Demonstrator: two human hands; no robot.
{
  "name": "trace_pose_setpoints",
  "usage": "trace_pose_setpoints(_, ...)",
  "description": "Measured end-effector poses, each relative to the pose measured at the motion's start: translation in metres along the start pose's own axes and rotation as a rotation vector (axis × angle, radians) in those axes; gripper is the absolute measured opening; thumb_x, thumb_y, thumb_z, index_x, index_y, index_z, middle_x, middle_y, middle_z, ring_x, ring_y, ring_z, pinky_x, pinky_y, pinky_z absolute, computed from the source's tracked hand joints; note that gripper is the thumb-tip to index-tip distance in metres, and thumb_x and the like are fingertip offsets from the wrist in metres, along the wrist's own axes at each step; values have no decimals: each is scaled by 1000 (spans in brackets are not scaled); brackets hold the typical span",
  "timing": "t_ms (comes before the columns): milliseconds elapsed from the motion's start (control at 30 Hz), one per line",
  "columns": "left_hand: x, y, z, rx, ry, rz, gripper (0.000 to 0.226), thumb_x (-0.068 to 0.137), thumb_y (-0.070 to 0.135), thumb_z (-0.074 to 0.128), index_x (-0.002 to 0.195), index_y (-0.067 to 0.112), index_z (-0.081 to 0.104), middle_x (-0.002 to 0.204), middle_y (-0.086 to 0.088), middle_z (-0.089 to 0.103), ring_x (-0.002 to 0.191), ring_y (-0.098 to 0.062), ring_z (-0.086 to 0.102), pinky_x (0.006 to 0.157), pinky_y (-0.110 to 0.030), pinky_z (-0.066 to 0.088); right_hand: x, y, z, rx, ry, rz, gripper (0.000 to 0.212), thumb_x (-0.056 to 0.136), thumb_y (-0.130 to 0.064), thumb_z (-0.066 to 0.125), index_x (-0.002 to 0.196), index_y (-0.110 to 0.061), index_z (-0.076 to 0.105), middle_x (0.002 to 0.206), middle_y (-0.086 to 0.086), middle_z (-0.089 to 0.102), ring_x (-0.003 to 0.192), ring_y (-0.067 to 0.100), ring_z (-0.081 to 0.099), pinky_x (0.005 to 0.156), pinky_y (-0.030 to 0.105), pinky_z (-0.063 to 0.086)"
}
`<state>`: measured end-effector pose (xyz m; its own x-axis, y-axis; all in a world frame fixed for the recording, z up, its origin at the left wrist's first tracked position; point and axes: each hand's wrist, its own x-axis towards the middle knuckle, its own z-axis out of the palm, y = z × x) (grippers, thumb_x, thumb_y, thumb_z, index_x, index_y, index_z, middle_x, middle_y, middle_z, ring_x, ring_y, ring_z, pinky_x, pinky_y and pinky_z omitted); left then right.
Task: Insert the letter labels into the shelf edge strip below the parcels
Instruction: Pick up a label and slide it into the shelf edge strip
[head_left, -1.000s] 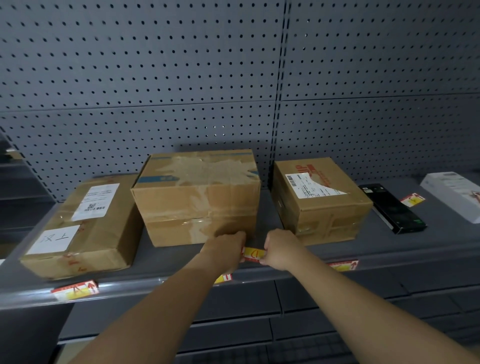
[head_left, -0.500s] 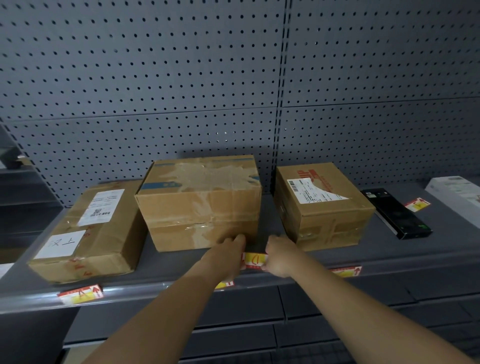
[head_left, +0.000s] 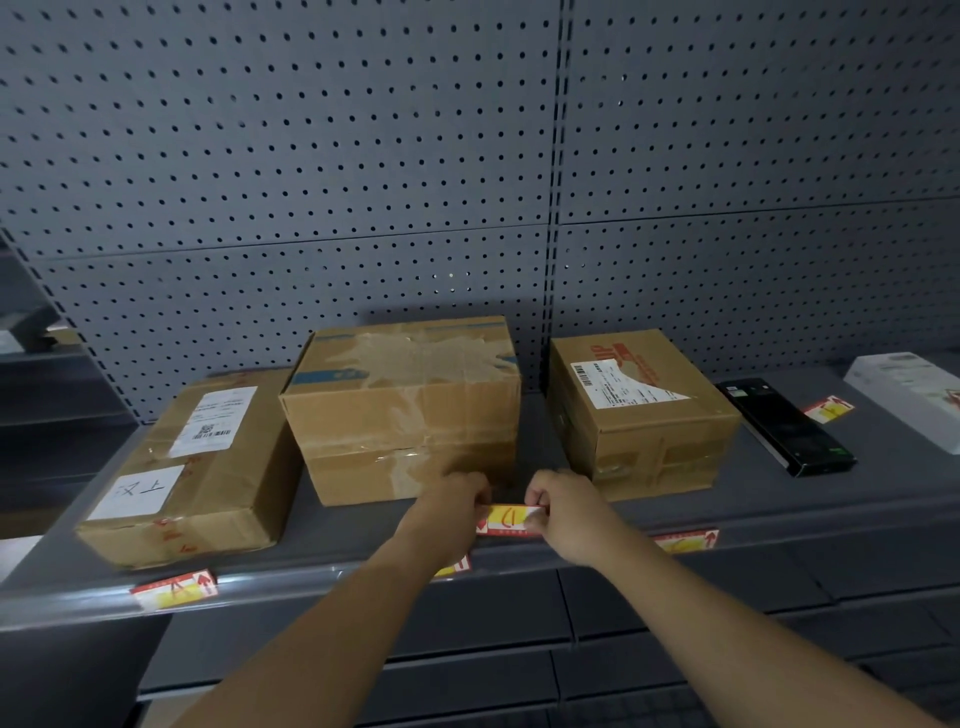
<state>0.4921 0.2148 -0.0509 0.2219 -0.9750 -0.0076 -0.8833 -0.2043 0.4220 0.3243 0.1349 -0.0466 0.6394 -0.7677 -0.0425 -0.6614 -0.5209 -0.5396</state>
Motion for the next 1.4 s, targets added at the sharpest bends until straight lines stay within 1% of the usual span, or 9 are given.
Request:
trace_pose_setpoints(200, -5, 9, -23, -92, 96, 2, 13, 94, 19, 58, 89, 31, 58, 83, 17, 55, 77, -5, 54, 66, -15, 38, -10, -1, -15, 159, 79, -59, 19, 89, -32, 67, 105, -33, 58, 100, -14, 57, 88, 2, 56, 71, 16, 42)
trace_pose_setpoints(433, -13, 23, -42, -17, 157, 34, 4, 90, 35, 58, 94, 37, 60, 88, 14, 63, 80, -8, 57, 78, -35, 53, -24, -10, -38, 272, 140, -66, 11, 93, -28, 61, 92, -39, 61, 90, -18, 64, 86, -3, 59, 69, 14, 44)
trace_pose_setpoints(633, -13, 58, -52, -81, 139, 230, 12, 92, 28, 60, 102, 25, 67, 95, 9, 65, 78, -2, 53, 63, -11, 38, -37, -16, -54, 253, 176, -96, 13, 94, -26, 61, 93, -39, 63, 87, -17, 64, 83, -3, 60, 71, 17, 46)
trace_pose_setpoints(933, -7, 94, -35, -551, 157, 191, 8, 87, 10, 68, 83, 17, 65, 73, 5, 66, 65, -1, 60, 58, -13, 45, -78, 7, -68, 471, 367, 50, 31, 83, -23, 75, 110, -26, 62, 94, -7, 66, 85, 1, 62, 74, 11, 47)
trace_pose_setpoints(1000, -5, 103, -29, -633, 124, 194, 7, 86, 13, 69, 84, 18, 65, 76, 1, 69, 71, -12, 65, 65, -24, 53, -88, 14, -68, 511, 372, 86, 28, 81, -23, 77, 106, -25, 63, 93, -7, 68, 85, 2, 63, 75, 13, 49)
trace_pose_setpoints(1100, -4, 118, -20, -782, 49, 186, 5, 87, 11, 68, 90, 14, 65, 80, -5, 72, 77, -24, 69, 76, -45, 58, -99, 26, -69, 545, 394, 122, 15, 82, -24, 76, 92, -28, 67, 86, -5, 71, 82, 11, 67, 76, 33, 57)
trace_pose_setpoints(1200, -4, 134, -12, -870, -15, 189, 6, 87, 6, 68, 92, 6, 64, 83, -10, 72, 81, -26, 71, 77, -51, 58, -111, 39, -76, 552, 432, 154, 7, 84, -23, 73, 84, -28, 68, 82, 1, 72, 79, 20, 69, 73, 46, 59)
trace_pose_setpoints(1300, -6, 149, -9, -890, -90, 219, 11, 87, 10, 70, 96, 9, 64, 87, -7, 73, 87, -21, 71, 85, -47, 56, -128, 51, -92, 502, 473, 169, 8, 86, -19, 72, 82, -26, 69, 80, 1, 72, 76, 18, 69, 74, 39, 59)
trace_pose_setpoints(1400, -7, 169, -12, -755, -32, 309, 15, 87, 14, 70, 100, 21, 65, 92, 3, 71, 86, -3, 65, 83, -24, 52, -147, 66, -111, 404, 467, 174, 9, 88, -20, 69, 82, -27, 69, 78, -5, 71, 71, 4, 64, 64, 19, 52)
